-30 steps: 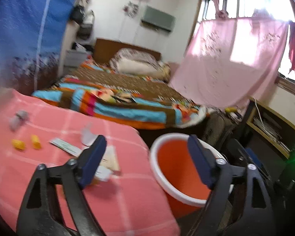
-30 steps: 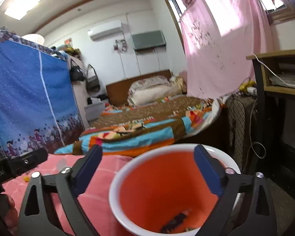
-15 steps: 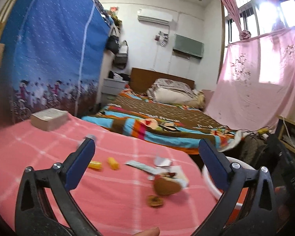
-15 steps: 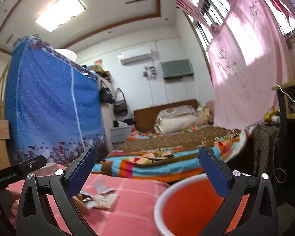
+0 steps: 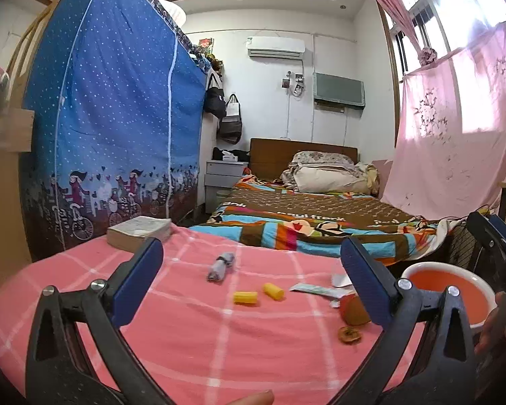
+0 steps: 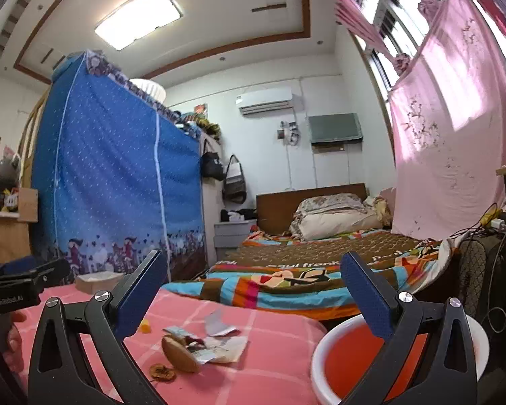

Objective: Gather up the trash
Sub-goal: 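Grasp the brown nut shell with the right tool while the left grasps a yellow cap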

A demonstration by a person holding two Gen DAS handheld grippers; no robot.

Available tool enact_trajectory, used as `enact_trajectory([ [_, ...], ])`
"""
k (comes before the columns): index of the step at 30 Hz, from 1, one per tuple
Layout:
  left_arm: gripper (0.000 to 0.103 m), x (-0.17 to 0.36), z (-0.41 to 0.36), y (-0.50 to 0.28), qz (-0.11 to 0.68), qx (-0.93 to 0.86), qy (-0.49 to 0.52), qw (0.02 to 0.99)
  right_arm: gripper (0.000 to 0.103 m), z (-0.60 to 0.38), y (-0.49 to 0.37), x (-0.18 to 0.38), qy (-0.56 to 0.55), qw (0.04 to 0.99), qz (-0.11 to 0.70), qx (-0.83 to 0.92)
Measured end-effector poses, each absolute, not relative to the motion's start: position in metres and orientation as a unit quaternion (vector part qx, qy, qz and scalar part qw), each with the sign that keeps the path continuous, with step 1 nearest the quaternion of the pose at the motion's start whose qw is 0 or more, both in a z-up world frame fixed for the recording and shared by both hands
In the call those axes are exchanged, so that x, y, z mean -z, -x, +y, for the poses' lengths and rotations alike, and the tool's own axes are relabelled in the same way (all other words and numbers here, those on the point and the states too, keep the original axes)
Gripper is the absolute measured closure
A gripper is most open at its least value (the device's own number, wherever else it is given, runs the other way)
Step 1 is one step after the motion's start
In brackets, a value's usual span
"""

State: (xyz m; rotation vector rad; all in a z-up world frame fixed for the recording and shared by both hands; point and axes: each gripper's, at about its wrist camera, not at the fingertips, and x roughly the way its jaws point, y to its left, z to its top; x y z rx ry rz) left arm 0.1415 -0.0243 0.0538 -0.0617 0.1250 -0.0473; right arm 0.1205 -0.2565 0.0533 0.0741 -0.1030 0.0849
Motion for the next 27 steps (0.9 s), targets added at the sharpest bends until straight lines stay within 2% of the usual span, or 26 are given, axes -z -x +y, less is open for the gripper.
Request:
enact_trajectory([
  [10, 0.000, -0.054, -0.002, -0.147, 0.073, 0.019, 0.046, 0.996, 0.000, -0.217, -0.141, -0.038, -0.011, 0.997, 0.008, -0.080],
  [17, 0.000, -0.047, 0.000, -0.173, 0.142, 0.033, 0.045, 0.988, 0.001, -0.197, -0.164, -0.025, 0.020, 0.992, 0.080, -0.091],
  [20, 0.000, -0.042, -0.001, -0.189, 0.189, 0.042, 0.051, 0.980, 0.011, -0.193, -0.174, -0.019, 0.019, 0.989, 0.110, -0.102],
  [22, 0.000, -0.036, -0.002, -0.199, 0.219, 0.046, 0.056, 0.973, 0.022, -0.191, -0.179, -0.016, 0.020, 0.986, 0.126, -0.110],
  [23, 0.001, -0.033, -0.002, -0.204, 0.233, 0.048, 0.058, 0.970, 0.023, -0.189, -0.183, -0.014, 0.021, 0.984, 0.137, -0.116],
  [26, 0.008, -0.024, 0.000, -0.220, 0.281, 0.065, 0.067, 0.955, 0.035, -0.185, -0.191, -0.009, 0.022, 0.977, 0.166, -0.132],
  [27, 0.013, -0.020, -0.001, -0.227, 0.301, 0.072, 0.071, 0.948, 0.038, -0.183, -0.194, -0.007, 0.024, 0.975, 0.176, -0.135],
])
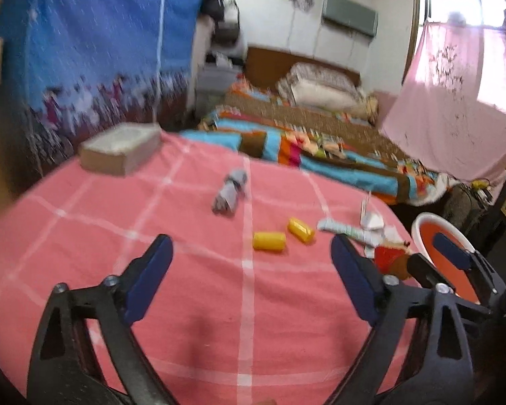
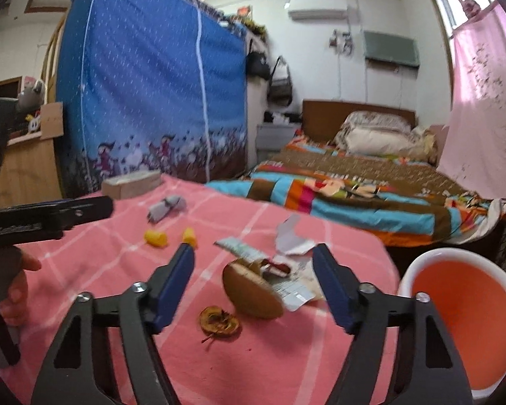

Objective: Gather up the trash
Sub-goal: 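Grasp the brown nut shell with the right tool while the left grasps a yellow cap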

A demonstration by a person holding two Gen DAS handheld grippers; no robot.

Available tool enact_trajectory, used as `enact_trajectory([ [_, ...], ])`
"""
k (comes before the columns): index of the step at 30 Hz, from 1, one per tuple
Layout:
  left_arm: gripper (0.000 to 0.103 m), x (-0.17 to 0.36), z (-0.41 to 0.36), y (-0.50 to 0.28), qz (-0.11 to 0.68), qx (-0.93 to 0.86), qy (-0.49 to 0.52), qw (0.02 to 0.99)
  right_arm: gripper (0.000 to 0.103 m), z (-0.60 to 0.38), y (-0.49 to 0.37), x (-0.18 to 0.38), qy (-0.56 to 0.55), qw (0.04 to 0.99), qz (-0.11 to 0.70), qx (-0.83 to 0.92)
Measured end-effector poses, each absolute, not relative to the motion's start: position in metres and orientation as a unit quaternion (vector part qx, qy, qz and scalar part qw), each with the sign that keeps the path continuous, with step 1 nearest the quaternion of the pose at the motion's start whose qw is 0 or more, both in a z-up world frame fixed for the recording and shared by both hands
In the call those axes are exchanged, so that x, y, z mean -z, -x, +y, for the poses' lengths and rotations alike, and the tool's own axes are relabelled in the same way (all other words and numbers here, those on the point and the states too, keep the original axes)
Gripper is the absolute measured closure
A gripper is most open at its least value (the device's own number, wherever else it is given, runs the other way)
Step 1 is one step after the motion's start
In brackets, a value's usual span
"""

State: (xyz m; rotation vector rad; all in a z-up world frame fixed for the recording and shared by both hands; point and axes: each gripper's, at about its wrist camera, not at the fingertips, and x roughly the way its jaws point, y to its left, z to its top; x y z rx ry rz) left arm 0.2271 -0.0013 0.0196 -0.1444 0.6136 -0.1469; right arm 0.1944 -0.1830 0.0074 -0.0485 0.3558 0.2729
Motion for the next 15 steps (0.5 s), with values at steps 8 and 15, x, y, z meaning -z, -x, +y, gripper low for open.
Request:
enact_trajectory([
  [8, 0.032, 0.003, -0.013, -0.264, 0.395, 0.095, 0.083, 0.910, 0.065, -0.179, -0.218, 0.004, 0.024, 0.959, 0.240, -0.146],
  [15, 0.057, 0.003, -0.018, -0.280, 0.407, 0.092, 0.081, 0.905, 0.078, -0.185, -0.227, 0.005, -0.008, 0.952, 0.256, -0.169],
])
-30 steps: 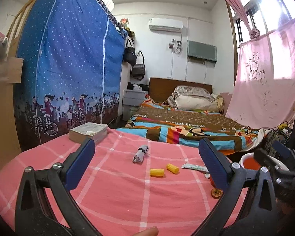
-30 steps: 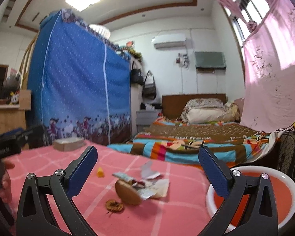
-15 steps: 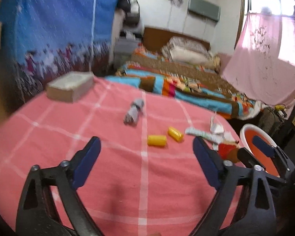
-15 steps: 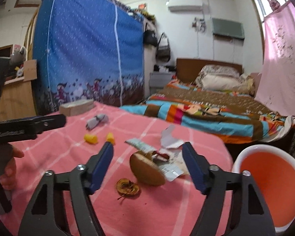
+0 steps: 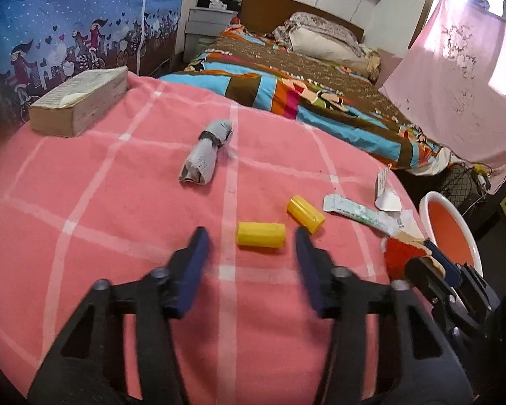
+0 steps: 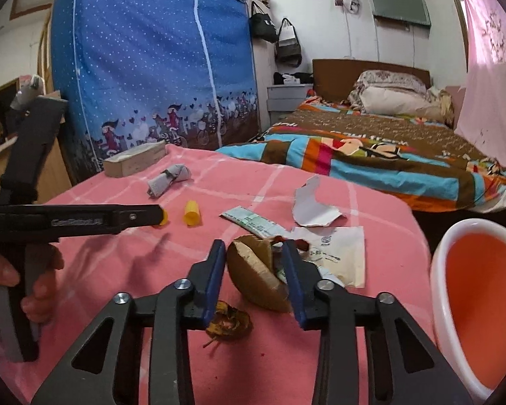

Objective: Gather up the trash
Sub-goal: 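Grasp the brown nut shell with the right tool while the left grasps a yellow cap, then move both tools over the bucket and open them to drop the items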

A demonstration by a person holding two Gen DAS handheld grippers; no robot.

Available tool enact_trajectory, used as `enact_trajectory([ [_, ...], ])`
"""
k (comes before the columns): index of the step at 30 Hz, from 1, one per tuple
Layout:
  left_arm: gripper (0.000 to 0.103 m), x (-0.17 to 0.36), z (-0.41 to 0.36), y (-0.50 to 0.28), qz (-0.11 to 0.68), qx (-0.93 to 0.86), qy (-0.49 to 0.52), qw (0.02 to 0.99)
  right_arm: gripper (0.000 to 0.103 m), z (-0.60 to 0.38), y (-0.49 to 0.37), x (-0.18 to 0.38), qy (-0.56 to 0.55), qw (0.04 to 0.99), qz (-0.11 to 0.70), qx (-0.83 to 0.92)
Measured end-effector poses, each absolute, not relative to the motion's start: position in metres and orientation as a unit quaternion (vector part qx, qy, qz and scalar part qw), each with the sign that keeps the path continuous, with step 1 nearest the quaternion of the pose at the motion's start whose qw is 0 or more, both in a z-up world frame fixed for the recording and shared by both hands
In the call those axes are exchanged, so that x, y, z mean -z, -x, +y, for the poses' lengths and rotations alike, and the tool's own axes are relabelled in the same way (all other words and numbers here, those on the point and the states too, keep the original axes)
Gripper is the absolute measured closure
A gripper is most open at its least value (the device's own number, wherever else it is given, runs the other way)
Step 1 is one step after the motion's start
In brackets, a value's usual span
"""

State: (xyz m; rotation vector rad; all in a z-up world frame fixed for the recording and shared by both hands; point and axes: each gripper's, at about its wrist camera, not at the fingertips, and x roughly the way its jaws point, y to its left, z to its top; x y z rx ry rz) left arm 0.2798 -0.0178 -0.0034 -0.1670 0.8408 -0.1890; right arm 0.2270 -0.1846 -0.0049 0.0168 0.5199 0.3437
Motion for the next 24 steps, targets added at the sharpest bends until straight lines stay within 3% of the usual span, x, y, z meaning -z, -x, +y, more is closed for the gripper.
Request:
enact_trajectory([
  [2, 0.060, 0.004, -0.019, -0.280, 0.409, 0.091, 0.074, 0.905, 0.080, -0.184, -0.227, 0.005, -0.010, 0.951, 0.257, -0.174],
  [4, 0.070, 0.003, -0.018, -0.279, 0.407, 0.099, 0.075, 0.905, 0.084, -0.183, -0.226, 0.005, -0.008, 0.950, 0.256, -0.176],
  [10, 0.070, -0.001, -0.018, -0.275, 0.398, 0.103, 0.069, 0.909, 0.087, -0.183, -0.223, 0.002, -0.015, 0.951, 0.248, -0.185],
  [15, 0.070, -0.015, -0.017, -0.257, 0.347, 0.109, 0.071, 0.929, 0.087, -0.186, -0.213, -0.004, -0.022, 0.955, 0.219, -0.198],
  [24, 0.070, -0.044, -0.023, -0.221, 0.224, 0.126, 0.056, 0.965, 0.087, -0.195, -0.175, -0.032, -0.023, 0.973, 0.085, -0.213],
])
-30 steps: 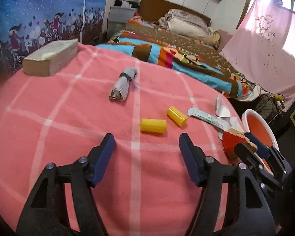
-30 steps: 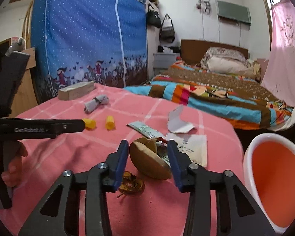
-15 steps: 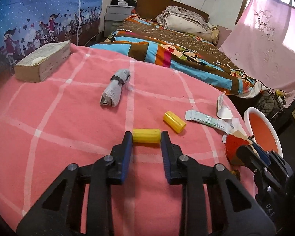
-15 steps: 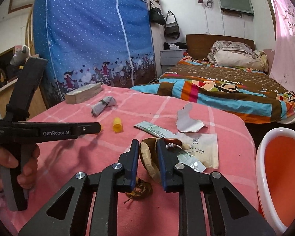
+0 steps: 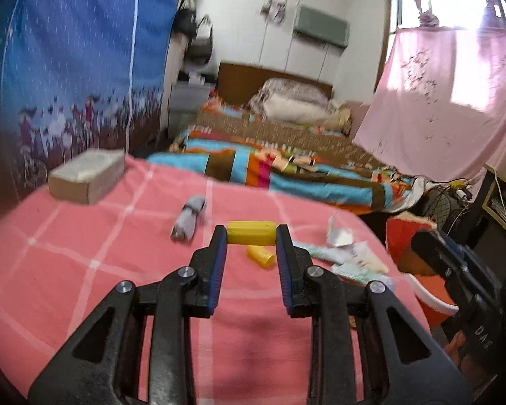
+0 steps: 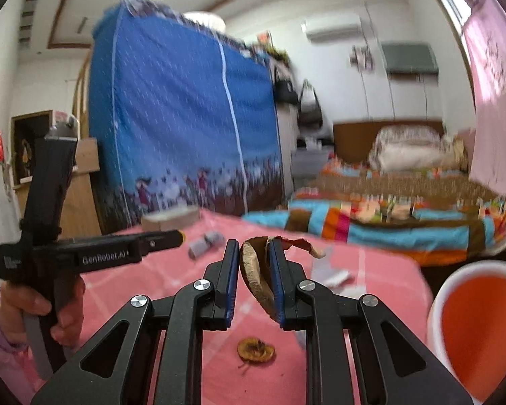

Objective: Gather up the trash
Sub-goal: 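Move both tools over the bucket and open them to drop the items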

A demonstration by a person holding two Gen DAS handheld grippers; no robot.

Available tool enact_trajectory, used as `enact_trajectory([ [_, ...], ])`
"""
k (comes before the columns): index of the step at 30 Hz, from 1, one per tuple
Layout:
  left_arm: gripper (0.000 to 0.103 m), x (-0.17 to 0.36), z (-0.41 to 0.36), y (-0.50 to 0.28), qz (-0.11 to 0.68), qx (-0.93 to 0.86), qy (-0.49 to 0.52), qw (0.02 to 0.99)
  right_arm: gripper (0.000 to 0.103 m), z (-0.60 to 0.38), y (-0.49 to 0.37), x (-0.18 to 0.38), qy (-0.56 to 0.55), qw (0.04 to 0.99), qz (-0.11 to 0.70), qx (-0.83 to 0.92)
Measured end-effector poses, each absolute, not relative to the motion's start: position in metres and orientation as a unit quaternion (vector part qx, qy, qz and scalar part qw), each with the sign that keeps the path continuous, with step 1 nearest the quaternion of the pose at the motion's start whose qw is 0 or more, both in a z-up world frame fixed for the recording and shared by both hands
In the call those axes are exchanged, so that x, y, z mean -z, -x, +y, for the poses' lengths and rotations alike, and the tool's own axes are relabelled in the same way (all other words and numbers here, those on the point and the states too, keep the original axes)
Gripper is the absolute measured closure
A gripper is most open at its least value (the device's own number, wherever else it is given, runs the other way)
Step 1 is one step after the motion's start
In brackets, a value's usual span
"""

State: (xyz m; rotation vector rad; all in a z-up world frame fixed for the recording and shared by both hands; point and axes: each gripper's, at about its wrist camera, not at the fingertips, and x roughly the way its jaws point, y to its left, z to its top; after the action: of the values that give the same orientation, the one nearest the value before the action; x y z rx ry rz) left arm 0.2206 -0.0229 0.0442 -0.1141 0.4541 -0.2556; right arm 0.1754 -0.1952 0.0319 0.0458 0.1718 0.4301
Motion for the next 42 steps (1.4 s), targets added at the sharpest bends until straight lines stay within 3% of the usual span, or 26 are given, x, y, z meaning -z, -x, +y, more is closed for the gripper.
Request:
enact_trajectory([
  [8, 0.070, -0.061, -0.052, -0.197, 0.146, 0.165, 0.044, 0.974, 0.087, -0.214, -0.149, -0.052, -0.009, 0.986, -0.001, -0.165],
  [19, 0.070, -0.076, -0.116, -0.180, 0.086, 0.245, 0.016, 0.966, 0.087, -0.281, -0.136, -0.060, -0.056, 0.996, -0.031, -0.060],
  [28, 0.070, -0.071, -0.169, -0.182, 0.104, 0.297, -0.002, 0.949, 0.085, -0.328, -0.132, -0.047, -0.092, 0.996, -0.003, 0.016],
  [42, 0.070, -0.042, -0.241, -0.200, 0.220, 0.343, -0.025, 0.913, 0.084, -0.377, -0.137, -0.019, -0.139, 0.985, 0.075, 0.071],
])
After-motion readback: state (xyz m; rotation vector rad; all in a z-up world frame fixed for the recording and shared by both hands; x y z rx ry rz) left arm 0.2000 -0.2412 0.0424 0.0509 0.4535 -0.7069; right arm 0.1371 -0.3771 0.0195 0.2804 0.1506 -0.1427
